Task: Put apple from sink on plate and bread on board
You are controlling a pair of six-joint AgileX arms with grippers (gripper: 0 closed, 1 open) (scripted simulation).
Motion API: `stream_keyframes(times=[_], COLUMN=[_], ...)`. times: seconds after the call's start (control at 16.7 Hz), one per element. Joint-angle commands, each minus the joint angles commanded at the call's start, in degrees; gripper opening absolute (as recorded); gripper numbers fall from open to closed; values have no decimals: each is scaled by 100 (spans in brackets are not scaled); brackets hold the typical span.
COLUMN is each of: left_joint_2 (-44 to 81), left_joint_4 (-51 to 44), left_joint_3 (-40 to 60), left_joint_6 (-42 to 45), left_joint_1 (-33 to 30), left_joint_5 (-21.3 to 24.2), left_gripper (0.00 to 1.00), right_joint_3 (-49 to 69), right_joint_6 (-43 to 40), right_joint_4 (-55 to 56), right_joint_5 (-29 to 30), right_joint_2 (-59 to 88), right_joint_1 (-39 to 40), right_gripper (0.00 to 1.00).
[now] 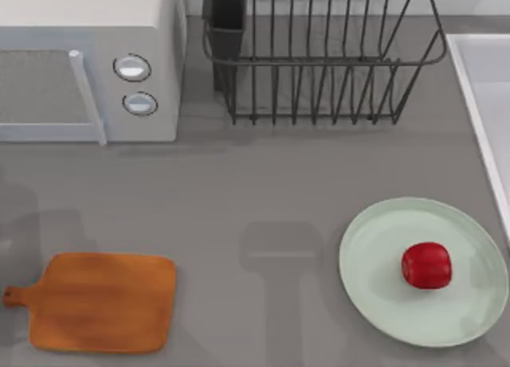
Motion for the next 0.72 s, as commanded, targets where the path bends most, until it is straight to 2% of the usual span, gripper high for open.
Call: stream_keyframes(times=[0.06,0.12,0.54,0.72], left_joint_2=[0,0,0,-227], left_joint_4=[0,0,0,-348], left_joint_3=[0,0,0,124], left_joint_6=[0,0,0,-97], left_joint_1=[0,0,0,-13], left_joint_5=[0,0,0,15], left_gripper=[2,0,0,0], right_joint_3=[0,0,0,0], right_joint_6=[0,0,0,0], right_joint_4=[0,0,0,0], right_joint_5=[0,0,0,0], right_joint_2=[0,0,0,0], right_joint_1=[0,0,0,0], right_gripper=[100,100,100,100])
